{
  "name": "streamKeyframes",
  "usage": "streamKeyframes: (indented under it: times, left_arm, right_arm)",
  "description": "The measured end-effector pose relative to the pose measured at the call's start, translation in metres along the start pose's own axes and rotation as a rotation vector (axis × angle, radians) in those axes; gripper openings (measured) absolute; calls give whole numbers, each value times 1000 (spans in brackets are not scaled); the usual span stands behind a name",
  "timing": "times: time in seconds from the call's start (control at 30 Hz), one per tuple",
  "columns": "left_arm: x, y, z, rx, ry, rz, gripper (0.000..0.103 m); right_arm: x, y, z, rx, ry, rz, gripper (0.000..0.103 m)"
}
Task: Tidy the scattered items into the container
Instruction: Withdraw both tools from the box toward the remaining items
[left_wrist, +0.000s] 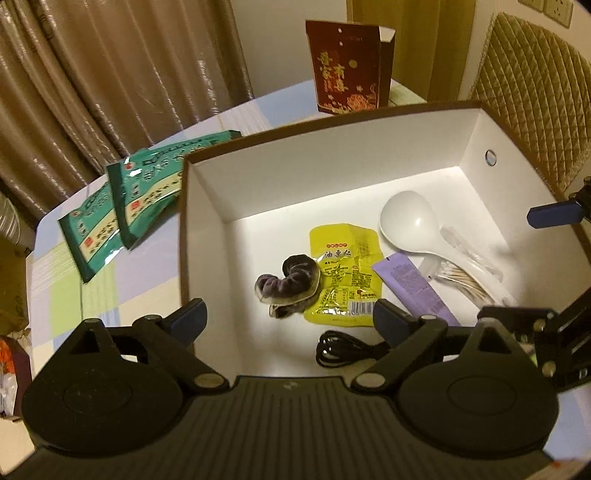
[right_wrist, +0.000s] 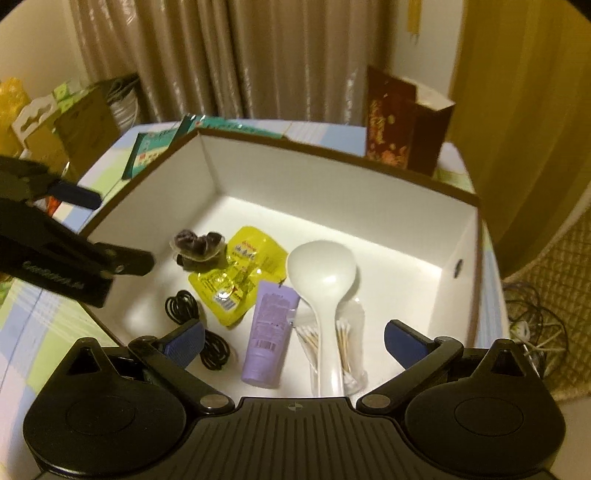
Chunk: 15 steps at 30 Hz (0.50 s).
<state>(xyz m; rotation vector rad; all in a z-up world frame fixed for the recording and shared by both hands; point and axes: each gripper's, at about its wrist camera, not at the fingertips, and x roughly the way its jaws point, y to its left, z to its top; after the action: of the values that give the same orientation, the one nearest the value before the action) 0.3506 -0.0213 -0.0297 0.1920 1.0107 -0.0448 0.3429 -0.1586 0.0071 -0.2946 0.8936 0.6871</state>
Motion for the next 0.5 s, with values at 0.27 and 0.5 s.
streamKeyframes:
  times: [0.27,0.5]
  left_arm:
    - [-41,4,-17,-64,-31,26,95]
    - [-79,2,-39,-86,-85,70,99]
  right_arm:
    - [-34,8,-18,38,-76,-44,101]
    - [-64,21,-41,83,-126,-52,101]
